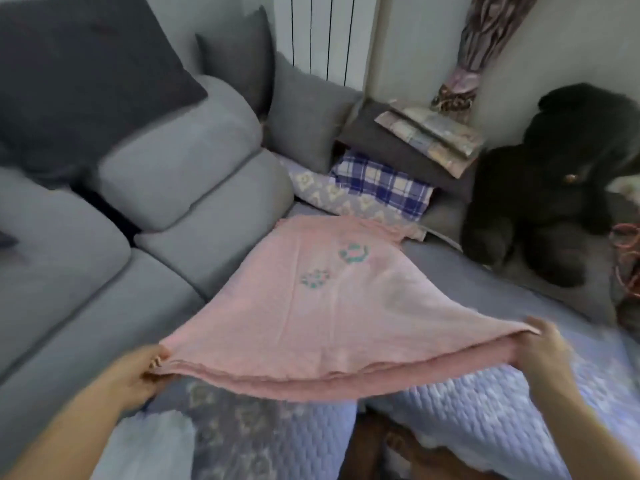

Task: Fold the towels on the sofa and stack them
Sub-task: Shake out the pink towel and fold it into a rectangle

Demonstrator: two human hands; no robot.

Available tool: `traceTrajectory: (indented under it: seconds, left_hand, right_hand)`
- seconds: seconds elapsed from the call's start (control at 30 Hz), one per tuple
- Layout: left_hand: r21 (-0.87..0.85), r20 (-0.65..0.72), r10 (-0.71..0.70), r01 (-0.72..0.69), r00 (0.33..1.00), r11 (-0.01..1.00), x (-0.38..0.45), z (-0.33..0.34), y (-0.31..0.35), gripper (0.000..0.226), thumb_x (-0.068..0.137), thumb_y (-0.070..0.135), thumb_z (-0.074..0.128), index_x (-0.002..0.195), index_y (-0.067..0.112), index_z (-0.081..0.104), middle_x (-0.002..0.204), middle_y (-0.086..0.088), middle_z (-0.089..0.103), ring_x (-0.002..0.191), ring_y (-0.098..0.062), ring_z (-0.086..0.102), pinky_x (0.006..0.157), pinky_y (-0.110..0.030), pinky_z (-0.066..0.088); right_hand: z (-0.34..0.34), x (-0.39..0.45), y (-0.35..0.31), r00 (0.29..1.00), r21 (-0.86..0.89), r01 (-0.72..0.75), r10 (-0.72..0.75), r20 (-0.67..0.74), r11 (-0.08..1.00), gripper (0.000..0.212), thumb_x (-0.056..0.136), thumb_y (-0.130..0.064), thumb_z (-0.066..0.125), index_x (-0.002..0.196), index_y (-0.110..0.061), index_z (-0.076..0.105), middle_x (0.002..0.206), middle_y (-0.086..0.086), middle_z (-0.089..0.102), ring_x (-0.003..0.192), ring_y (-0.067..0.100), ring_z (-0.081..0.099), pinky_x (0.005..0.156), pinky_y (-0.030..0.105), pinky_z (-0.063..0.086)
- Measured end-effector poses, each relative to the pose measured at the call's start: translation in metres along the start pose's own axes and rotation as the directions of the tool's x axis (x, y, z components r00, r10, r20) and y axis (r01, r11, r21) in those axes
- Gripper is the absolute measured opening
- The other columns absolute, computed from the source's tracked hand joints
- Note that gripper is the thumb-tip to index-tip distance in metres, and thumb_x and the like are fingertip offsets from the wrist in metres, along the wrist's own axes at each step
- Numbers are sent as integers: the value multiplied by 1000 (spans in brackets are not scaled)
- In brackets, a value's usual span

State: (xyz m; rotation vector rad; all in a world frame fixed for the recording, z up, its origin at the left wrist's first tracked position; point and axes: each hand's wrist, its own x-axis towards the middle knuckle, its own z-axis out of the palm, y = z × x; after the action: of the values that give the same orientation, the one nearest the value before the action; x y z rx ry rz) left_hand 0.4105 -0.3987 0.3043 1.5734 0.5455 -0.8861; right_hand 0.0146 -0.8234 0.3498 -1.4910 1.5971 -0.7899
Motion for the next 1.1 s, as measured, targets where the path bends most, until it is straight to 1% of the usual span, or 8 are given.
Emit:
traceTrajectory:
  seconds: [0.1, 0.2, 0.3, 0.43, 0.57, 0.77, 0.97, 1.1]
  left_hand:
    - [219, -77, 90, -71, 993, 973, 21, 9, -73, 48, 93, -15, 36, 131, 13, 47, 93, -16, 59, 78, -31, 58, 59, -43, 59]
    - [547, 100, 239, -254, 966, 798, 22, 51, -118, 46, 93, -17, 35, 116, 8, 67, 122, -17, 65, 102, -28, 60, 81, -28, 53]
    - [626, 255, 212, -328, 943, 707, 9, 98, -158, 53, 87, -21, 32, 83, 13, 72, 113, -15, 67, 109, -34, 61, 93, -35, 47]
    - [606, 508, 233, -536, 829, 588, -27, 148, -177, 23, 92, 11, 56, 93, 31, 67, 113, 2, 67, 108, -11, 63, 103, -30, 47]
    - [568, 601, 299, -660, 741, 492, -37, 185, -175, 30, 76, 55, 66, 97, 33, 66, 93, 7, 70, 88, -12, 69, 78, -39, 58]
    - [585, 631, 383, -738, 675, 337, -38, 183, -149, 25, 74, 45, 66, 92, 28, 65, 96, 1, 56, 84, -17, 61, 71, -33, 52]
    - [565, 687, 377, -782, 622, 261, -24, 183, -143, 25, 82, 40, 55, 74, 19, 64, 77, -5, 55, 75, -16, 56, 65, -39, 49]
    - [544, 741, 278, -789, 611, 285, -30, 183, -120, 35, 87, 34, 55, 73, 2, 63, 65, -6, 48, 59, -5, 41, 57, -28, 33]
  right_hand:
    - [32, 2, 118, 920, -442, -208, 328, 215, 873, 34, 82, -6, 52, 115, -16, 56, 86, 15, 63, 73, 32, 67, 63, 52, 61]
    - [60, -20, 145, 908, -626, -121, 340, 244, 771, 27, 77, -13, 49, 100, -11, 62, 82, 12, 66, 74, 31, 65, 66, 45, 57]
    - [85, -81, 103, 910, -621, 16, 245, 333, 783, 13, 86, -10, 50, 84, -12, 63, 80, 10, 63, 79, 31, 60, 67, 36, 48]
    - [122, -127, 64, 846, -534, 162, 162, 508, 830, 12, 81, -17, 59, 72, -11, 64, 68, 4, 63, 73, 29, 60, 57, 31, 43]
    - [151, -154, 22, 793, -420, 215, 94, 602, 881, 17, 78, -22, 66, 65, -15, 57, 64, 1, 58, 71, 24, 59, 54, 29, 34]
    - [148, -140, 10, 652, -351, 290, 84, 754, 890, 31, 79, -19, 75, 64, -11, 49, 62, 6, 42, 53, 14, 38, 40, 20, 24]
    - [141, -114, 9, 408, -329, 424, 146, 901, 844, 39, 84, -32, 77, 57, -16, 53, 60, 0, 42, 56, 11, 38, 56, 26, 30]
    - [131, -106, 17, 306, -302, 212, 230, 924, 930, 36, 90, -46, 68, 77, -13, 72, 74, 6, 66, 69, 19, 56, 66, 32, 47]
